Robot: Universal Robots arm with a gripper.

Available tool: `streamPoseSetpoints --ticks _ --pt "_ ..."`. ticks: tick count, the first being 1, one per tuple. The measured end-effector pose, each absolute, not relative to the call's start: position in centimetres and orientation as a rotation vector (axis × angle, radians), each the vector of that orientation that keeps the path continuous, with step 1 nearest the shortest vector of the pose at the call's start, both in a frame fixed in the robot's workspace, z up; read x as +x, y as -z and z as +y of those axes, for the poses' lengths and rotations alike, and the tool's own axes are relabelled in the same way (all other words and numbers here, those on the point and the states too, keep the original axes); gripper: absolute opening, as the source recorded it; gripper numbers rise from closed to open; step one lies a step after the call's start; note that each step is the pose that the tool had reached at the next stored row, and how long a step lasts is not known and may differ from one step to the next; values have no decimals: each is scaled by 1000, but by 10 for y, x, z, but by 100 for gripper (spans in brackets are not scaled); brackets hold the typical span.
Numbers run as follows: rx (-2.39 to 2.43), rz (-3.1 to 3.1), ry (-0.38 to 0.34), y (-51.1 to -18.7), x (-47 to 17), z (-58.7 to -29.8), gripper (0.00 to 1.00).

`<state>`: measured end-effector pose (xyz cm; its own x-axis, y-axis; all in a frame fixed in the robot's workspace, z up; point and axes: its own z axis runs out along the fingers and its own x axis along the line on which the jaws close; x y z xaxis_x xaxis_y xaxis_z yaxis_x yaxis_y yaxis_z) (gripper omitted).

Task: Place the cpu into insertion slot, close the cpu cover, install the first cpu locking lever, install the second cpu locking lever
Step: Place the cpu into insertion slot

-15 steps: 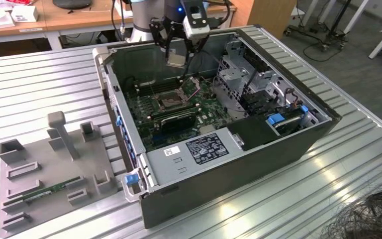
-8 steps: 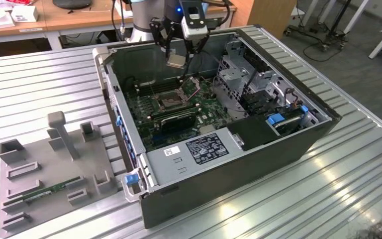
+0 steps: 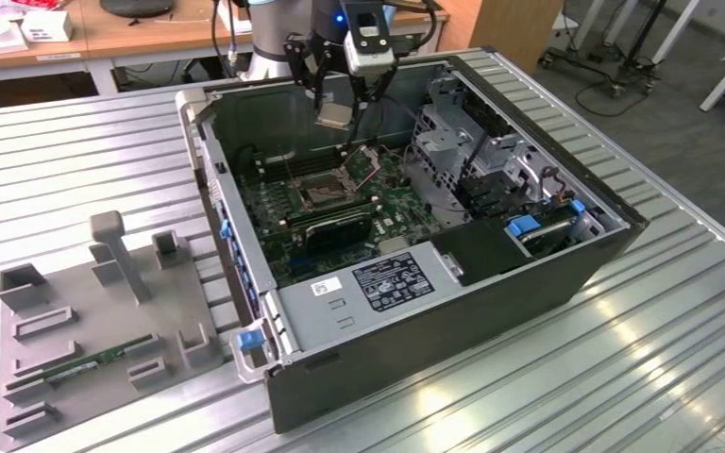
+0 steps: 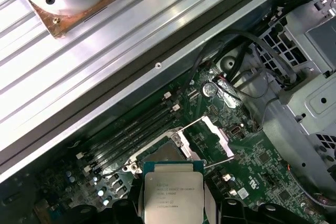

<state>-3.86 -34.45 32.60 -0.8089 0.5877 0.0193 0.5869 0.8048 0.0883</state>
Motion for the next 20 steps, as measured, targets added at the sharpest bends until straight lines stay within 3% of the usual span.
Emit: streamPoseSetpoints --ticks 20 --pt "1322 2825 -138 -324 -39 -345 54"
